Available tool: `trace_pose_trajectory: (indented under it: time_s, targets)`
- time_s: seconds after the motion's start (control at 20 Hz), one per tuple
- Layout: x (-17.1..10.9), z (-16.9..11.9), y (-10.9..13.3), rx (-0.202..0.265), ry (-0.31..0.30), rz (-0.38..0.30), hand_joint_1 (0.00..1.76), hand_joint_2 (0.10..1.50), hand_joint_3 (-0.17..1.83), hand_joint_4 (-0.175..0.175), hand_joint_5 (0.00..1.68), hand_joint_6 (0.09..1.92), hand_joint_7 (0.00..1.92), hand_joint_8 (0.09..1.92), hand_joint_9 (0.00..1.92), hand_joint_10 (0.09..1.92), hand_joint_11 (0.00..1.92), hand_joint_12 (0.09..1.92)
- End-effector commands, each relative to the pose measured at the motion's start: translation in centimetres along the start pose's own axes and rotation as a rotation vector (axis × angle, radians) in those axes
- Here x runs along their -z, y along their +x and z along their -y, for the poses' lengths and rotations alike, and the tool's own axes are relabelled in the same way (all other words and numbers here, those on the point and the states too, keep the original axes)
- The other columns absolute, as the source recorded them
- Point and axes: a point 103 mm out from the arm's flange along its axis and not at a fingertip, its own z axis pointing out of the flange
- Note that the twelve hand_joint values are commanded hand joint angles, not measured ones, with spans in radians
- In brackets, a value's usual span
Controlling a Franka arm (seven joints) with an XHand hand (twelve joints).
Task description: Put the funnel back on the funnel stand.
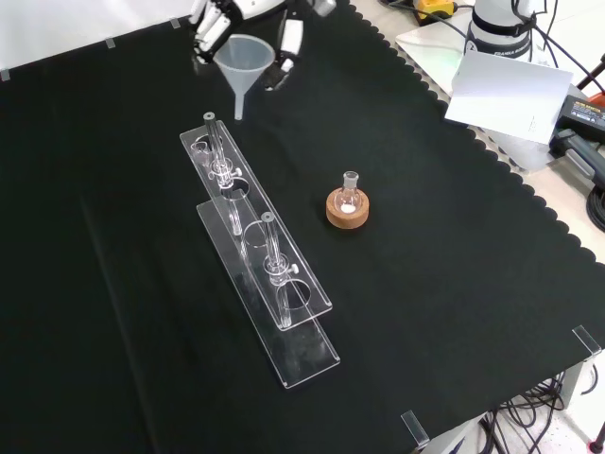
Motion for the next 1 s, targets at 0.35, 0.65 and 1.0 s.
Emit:
trace_pose_trajectory:
  time_s: [0.35, 0.65, 1.0]
  targets:
    - [-4.1, -4.1, -3.3, -0.016, 0.035, -0.005, 0.83, 0.76, 0.48, 0.022, 0.89, 0.70, 0.82, 0.59, 1.20, 0.24, 0.87, 1.09]
    - [-4.7, -4.6, -2.8, 0.000, 0.024, -0.034, 0.83, 0.76, 0.48, 0.017, 0.89, 0.70, 0.81, 0.59, 1.21, 0.23, 0.88, 1.08]
    - [-5.3, -5.0, -3.2, -0.002, 0.026, -0.022, 0.83, 0.76, 0.48, 0.013, 0.89, 0.70, 0.81, 0.59, 1.21, 0.22, 0.89, 1.07]
